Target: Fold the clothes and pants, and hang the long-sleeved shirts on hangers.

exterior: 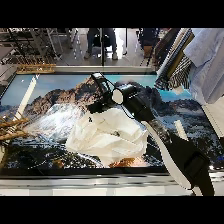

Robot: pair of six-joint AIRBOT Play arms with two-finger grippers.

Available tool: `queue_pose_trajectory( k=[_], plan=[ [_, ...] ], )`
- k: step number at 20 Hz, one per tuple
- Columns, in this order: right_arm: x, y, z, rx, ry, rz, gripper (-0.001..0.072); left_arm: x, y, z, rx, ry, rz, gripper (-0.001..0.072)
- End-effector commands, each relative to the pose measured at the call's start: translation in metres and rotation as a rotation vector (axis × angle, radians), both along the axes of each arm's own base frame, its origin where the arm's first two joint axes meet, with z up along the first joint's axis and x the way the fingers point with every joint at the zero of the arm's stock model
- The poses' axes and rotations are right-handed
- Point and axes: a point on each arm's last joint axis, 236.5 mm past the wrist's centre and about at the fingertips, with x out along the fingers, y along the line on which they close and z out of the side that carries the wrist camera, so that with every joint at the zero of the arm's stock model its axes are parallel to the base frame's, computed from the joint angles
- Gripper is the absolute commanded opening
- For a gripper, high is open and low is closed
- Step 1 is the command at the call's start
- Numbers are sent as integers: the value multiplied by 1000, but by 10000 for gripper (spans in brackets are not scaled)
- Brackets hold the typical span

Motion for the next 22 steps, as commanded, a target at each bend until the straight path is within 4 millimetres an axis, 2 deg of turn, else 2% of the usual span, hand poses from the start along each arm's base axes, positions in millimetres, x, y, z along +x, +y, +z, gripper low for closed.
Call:
queue_pose_trajectory(
  k=[1, 2, 3, 4, 6, 8, 9, 12, 15, 17, 19, 20, 22],
  plan=[
    [0, 0, -1, -3, 0, 1, 21, -2, 9, -13, 0, 5, 15, 460],
    [0, 0, -1, -3, 0, 1, 21, -2, 9, -14, 0, 6, 15, 440],
    [0, 0, -1, -2, 0, 1, 21, -1, 9, -15, -1, 5, 14, 273],
    [0, 0, -1, -2, 0, 1, 21, 2, 7, -14, -2, -5, 11, 147],
    [0, 0, -1, -2, 1, 1, 21, 6, 6, -13, 2, -12, 5, 141],
    [0, 0, -1, -2, 1, 1, 21, 6, 5, -14, 1, -11, 3, 34],
    [-1, 0, -1, -1, 2, 0, 21, 7, 4, -13, 0, -11, 3, 16],
    [-1, 1, -1, 2, 6, -1, 21, 10, -1, -11, -20, -30, 0, 16],
    [-2, 0, -1, 0, 15, -5, 21, 17, -9, 8, -13, -65, -19, 16],
    [-5, -1, -3, -8, 25, -2, 21, 26, -19, 34, 3, -112, -61, 16],
    [-5, -3, -3, -15, 24, -3, 21, 42, -42, 76, -1, -215, -109, 15],
    [-2, -5, -3, -23, 12, -7, 20, 51, -58, 102, -11, -285, -147, 15],
    [6, -18, 2, -68, -33, -24, 20, 74, -115, 167, -77, -484, -307, 15]
  ],
)
